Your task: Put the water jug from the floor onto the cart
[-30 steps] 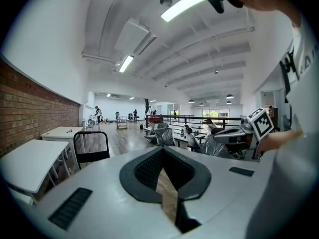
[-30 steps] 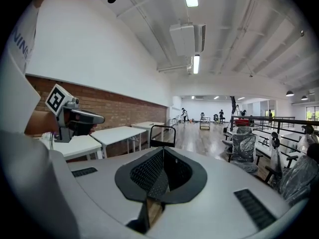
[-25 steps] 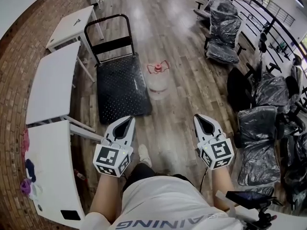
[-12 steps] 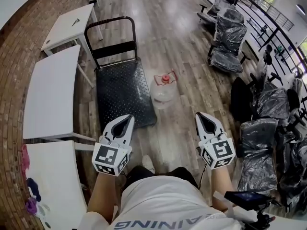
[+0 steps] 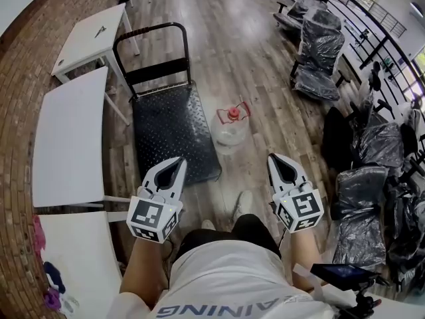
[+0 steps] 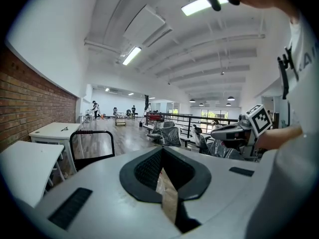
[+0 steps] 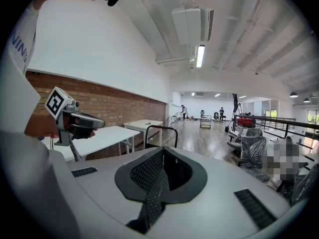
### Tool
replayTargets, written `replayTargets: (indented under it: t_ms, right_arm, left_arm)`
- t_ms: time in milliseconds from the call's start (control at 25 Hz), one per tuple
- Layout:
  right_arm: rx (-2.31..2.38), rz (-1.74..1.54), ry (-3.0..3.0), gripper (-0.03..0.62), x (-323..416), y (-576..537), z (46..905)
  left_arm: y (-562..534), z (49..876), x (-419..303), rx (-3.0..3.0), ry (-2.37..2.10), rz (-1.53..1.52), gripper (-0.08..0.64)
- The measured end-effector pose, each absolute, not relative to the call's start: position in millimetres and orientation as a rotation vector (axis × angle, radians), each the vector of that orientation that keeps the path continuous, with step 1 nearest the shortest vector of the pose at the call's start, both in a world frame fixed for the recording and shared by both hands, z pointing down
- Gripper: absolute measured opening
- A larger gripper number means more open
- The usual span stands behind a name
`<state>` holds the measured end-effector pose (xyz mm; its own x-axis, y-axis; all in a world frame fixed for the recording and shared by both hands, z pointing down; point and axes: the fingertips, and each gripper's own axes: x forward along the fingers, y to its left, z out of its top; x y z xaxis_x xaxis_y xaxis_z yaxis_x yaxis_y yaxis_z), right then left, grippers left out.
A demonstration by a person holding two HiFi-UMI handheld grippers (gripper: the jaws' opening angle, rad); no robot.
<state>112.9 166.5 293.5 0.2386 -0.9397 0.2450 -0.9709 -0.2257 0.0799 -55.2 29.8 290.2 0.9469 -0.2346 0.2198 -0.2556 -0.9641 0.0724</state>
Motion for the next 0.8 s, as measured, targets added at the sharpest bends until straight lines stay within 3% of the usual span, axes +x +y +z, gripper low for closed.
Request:
replayTargets:
  t_ms: [320, 800]
  right_arm:
    - [2.27, 0.2, -1.865, 0.005, 160.9, 117.1, 299.2]
    - [2.124, 0.257, -2.003, 0.006, 297.6, 27.2, 326.2]
  left_arm:
    - [-11.0, 292.0, -16.7, 2.987, -0.456, 0.322, 0.0]
    - [-68.0, 304.4, 103.4, 2.933, -0.618, 0.368, 0.0]
